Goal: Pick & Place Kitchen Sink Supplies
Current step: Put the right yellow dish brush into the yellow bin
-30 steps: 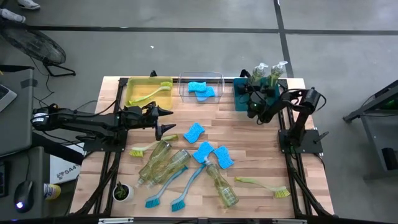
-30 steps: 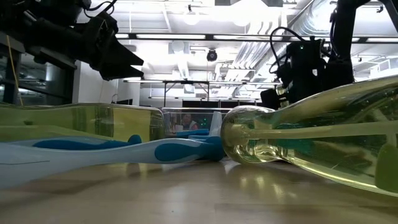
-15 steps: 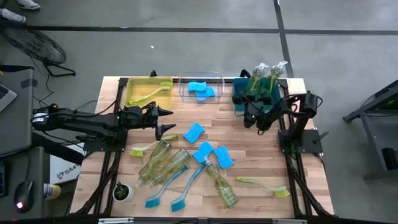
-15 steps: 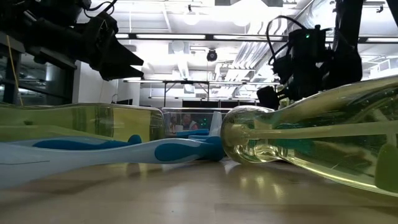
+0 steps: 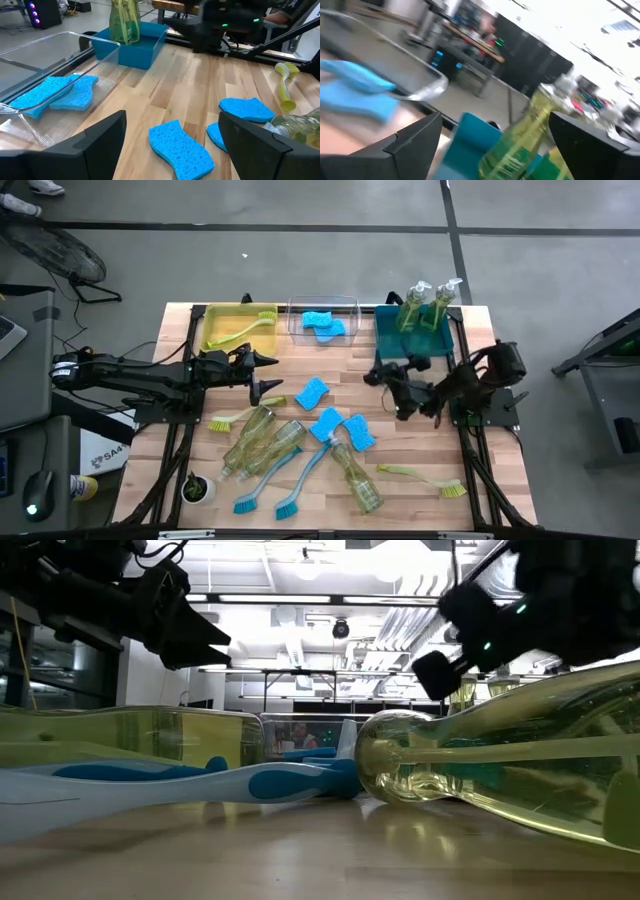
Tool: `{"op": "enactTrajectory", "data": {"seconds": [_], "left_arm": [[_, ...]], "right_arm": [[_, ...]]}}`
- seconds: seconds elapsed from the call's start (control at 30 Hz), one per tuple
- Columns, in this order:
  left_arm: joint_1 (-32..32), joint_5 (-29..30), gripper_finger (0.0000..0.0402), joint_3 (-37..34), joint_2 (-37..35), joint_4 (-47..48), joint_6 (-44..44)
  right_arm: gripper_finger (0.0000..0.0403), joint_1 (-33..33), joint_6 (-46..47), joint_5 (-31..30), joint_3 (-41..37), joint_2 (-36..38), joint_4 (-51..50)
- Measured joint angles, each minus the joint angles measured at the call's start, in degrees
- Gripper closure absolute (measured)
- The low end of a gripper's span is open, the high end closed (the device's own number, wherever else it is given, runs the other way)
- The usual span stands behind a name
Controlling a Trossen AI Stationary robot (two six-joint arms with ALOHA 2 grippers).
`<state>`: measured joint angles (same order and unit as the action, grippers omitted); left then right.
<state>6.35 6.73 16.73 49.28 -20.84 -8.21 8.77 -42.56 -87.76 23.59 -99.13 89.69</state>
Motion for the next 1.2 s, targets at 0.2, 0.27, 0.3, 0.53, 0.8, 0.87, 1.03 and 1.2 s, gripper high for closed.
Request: {"op": "enactTrajectory", "data": {"seconds": [0.2, 0.27, 0.3, 0.53, 0.8, 0.87, 1.03, 1.2], "left_arm": [[0.0, -1.4, 0.0089, 0.0, 0.0, -0.2, -0.2], [0.0, -1.7, 0.0089, 0.0, 0.0, -0.2, -0.4], [0.0, -1.8, 0.0089, 0.0, 0.0, -0.2, -0.6], [0.0, -1.8, 0.0089, 0.0, 0.0, -0.1, -1.0], [0.0, -1.8, 0.0089, 0.0, 0.0, -0.1, -1.1], [0.0, -1.8, 0.0089, 0.0, 0.0, 0.0, -1.1], [0.0, -1.8, 0.0089, 0.0, 0.0, 0.0, -1.1], [0.0, -1.8, 0.0089, 0.0, 0.0, 0.0, -1.1]], "right_arm": [[0.0042, 9.9, -5.0, 1.5, 0.0, 3.5, 0.0], [0.0044, 12.6, -4.9, 1.6, 0.0, 4.6, 0.0], [0.0044, 13.8, -4.4, 1.6, 0.0, 5.2, -0.1], [0.0045, 21.2, 1.6, 9.0, 0.0, 9.0, -0.5], [0.0045, 22.8, 20.4, 27.9, 0.0, 12.5, -15.8], [0.0045, 22.8, 25.7, 30.0, 0.0, 14.9, -22.8], [0.0045, 22.8, 42.7, 38.5, 0.0, 24.6, -43.7], [0.0045, 23.6, 53.9, 40.7, 0.0, 34.0, -61.1]]}}
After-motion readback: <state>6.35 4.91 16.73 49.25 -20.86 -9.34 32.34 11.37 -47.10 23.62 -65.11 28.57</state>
